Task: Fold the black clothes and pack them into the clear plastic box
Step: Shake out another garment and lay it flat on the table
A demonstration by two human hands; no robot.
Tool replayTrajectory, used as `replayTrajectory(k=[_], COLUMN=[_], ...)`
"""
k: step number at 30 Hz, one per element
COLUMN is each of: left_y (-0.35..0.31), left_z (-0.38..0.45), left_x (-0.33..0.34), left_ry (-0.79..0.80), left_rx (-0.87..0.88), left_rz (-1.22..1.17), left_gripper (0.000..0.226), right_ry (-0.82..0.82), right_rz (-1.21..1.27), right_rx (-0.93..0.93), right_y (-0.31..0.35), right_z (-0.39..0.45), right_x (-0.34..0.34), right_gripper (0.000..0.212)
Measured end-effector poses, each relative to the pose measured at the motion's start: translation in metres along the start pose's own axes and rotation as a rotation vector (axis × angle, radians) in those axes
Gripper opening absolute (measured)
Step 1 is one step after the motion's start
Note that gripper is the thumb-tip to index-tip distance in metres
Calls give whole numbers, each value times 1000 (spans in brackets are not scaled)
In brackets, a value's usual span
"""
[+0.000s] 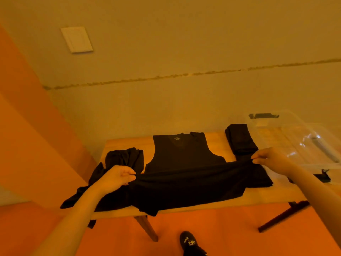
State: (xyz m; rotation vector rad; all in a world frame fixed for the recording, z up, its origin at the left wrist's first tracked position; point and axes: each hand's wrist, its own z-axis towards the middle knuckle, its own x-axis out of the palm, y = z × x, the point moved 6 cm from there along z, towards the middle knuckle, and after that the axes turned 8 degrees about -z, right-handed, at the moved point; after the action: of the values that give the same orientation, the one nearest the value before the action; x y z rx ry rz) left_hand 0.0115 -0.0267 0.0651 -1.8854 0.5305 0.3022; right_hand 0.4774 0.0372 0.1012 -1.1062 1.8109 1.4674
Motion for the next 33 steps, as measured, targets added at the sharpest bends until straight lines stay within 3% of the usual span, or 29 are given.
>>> replayTrajectory(k=[6, 13, 19, 26, 31, 33], left_y=[-24, -39, -60, -48, -13, 5], left_z=[52, 68, 103, 215, 300, 313], left_x=[-18, -20, -34, -47, -43, -25], left_ry=[-210, -420, -397, -331, -533, -629], left_rx=[8, 42, 70, -89, -72, -129], left_rz=[-150, -164, -95, -38, -13, 53], left_gripper=[10, 13, 10, 15, 18, 36], right_ry=[-68, -120, -70, 42, 14, -92], right_rz=[-7, -26, -12, -102, -128, -196], right_rx=[9, 14, 16, -11, 51, 87], right_y=[11, 20, 35, 34, 17, 12], right_z=[58, 84, 128, 258, 354, 366], right_x=[-19, -30, -35, -13, 30, 50], right_gripper=[13, 20, 19, 16, 21, 32])
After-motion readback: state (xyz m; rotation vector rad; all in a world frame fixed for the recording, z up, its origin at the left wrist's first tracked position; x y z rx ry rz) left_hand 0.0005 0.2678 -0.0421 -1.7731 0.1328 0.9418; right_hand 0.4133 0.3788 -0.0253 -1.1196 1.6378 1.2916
